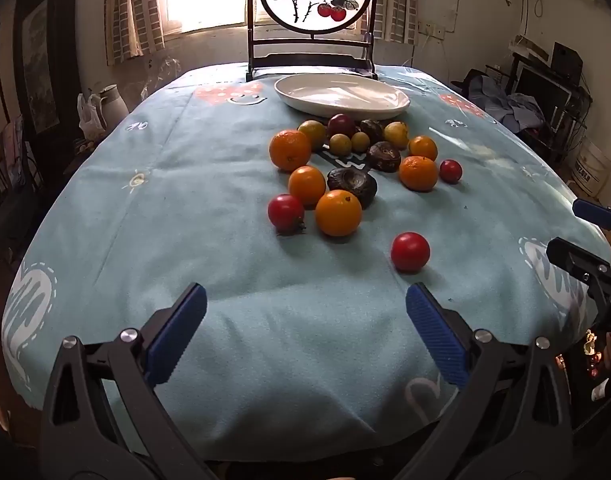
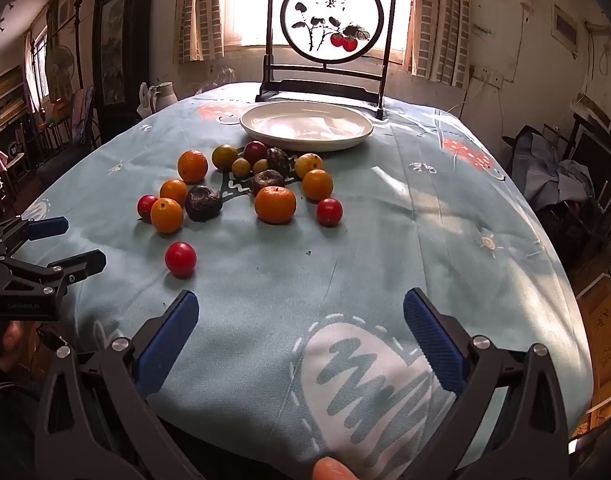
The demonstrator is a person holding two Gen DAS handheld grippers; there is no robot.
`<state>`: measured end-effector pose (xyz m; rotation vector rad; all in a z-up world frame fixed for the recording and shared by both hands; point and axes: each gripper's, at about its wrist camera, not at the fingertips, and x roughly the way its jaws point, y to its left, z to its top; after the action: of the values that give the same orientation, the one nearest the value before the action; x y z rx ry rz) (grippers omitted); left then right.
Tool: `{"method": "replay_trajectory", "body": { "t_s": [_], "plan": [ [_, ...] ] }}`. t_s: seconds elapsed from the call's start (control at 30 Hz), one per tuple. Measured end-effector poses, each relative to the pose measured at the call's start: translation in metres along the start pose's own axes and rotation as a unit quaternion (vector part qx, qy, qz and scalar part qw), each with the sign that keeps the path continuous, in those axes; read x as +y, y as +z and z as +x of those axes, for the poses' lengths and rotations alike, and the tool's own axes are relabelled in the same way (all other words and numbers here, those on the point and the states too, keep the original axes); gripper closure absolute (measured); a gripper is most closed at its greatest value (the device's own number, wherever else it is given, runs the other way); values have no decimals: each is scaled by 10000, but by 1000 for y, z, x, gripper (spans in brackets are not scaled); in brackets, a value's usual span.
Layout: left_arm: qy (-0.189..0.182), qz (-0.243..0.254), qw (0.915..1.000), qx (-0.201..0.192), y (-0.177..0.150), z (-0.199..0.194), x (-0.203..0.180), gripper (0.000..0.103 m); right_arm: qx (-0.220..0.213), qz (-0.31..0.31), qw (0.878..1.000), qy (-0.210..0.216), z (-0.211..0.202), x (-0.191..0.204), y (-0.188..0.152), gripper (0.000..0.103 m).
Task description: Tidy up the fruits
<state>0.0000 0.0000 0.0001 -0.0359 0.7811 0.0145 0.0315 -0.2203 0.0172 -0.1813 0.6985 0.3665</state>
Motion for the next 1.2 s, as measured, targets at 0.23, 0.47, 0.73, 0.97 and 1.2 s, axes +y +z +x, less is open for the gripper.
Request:
{"method": "replay_trajectory", "body": {
  "t_s": [0.23,0.47,0.73,0.97,1.2],
  "plan": [
    [-65,-85,9999,-28,-1,0,12,2,-12,-23,10000,29,1,0,0,1],
    [71,-121,9999,-15,-2,2,6,2,41,0,10000,13,2,0,0,1],
    [122,-107,9999,-2,-2,3,6,2,77,9,10000,14,1,-1,0,1],
    [148,-86,9999,-4,-3,3,6,2,93,23,10000,14,4,0,-3,1],
    [187,-67,9998,9,-3,3,6,2,107,32,9999,20,4,0,-2,1]
  ]
}}
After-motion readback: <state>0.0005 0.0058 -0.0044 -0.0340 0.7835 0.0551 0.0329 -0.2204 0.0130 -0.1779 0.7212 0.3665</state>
